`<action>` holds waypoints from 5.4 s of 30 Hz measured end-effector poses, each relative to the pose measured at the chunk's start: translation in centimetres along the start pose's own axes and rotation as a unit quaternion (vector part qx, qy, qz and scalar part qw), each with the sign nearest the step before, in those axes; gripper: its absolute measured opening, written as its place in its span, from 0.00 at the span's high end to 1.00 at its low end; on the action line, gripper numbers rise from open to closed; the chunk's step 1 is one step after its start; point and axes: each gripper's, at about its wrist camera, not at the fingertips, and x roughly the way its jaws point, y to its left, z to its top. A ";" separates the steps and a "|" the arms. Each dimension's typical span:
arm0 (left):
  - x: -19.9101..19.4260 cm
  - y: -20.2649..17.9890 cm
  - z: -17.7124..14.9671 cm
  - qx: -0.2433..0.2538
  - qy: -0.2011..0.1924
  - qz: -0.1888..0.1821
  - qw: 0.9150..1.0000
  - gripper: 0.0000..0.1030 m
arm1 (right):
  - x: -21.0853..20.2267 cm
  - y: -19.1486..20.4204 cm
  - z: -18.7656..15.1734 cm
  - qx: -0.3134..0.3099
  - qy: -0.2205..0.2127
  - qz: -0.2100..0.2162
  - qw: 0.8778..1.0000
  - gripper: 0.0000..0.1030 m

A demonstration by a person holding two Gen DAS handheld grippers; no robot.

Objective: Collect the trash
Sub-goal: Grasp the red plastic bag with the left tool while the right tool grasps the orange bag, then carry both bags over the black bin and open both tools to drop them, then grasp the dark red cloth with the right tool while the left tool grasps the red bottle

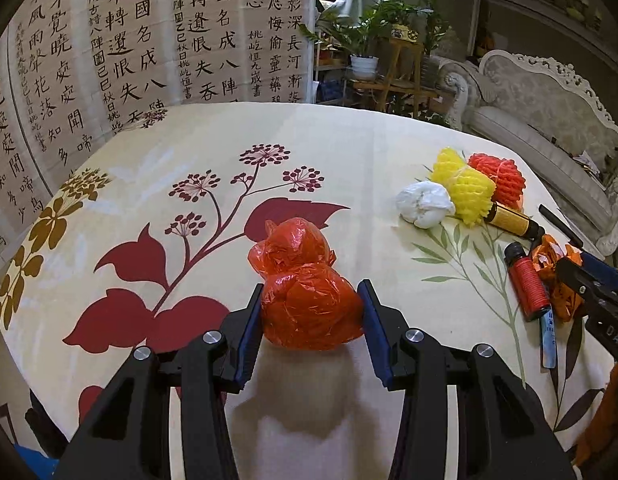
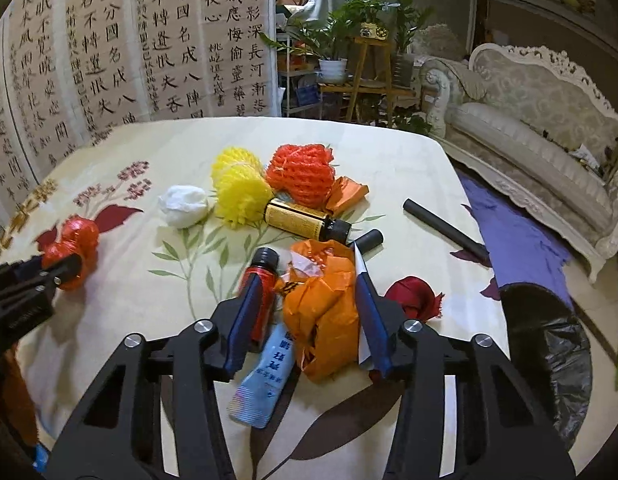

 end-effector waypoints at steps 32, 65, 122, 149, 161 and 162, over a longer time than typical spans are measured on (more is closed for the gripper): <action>-2.0 -2.7 0.2 0.009 -0.026 -0.027 0.999 0.56 | -4.8 -3.6 0.0 0.043 -0.060 -0.005 0.997 0.68; -4.6 -28.5 -2.3 0.196 -0.059 -0.185 0.961 0.56 | -10.0 -22.7 -9.3 0.193 -0.070 -0.154 0.967 0.68; -1.5 -17.5 -0.1 0.121 -0.044 -0.060 0.990 0.30 | -5.5 -15.3 -5.7 0.156 -0.046 -0.050 0.985 0.49; 1.0 -12.0 0.2 0.099 -0.011 -0.054 0.994 0.30 | 2.0 -7.0 -2.4 0.079 0.057 0.028 0.995 0.79; 2.4 -13.7 0.8 0.104 0.009 -0.067 0.992 0.30 | 1.9 -7.4 -2.7 0.089 0.051 0.036 0.994 0.79; 2.6 -13.8 0.8 0.105 0.011 -0.065 0.992 0.30 | 1.9 -7.5 -2.8 0.090 0.051 0.037 0.994 0.79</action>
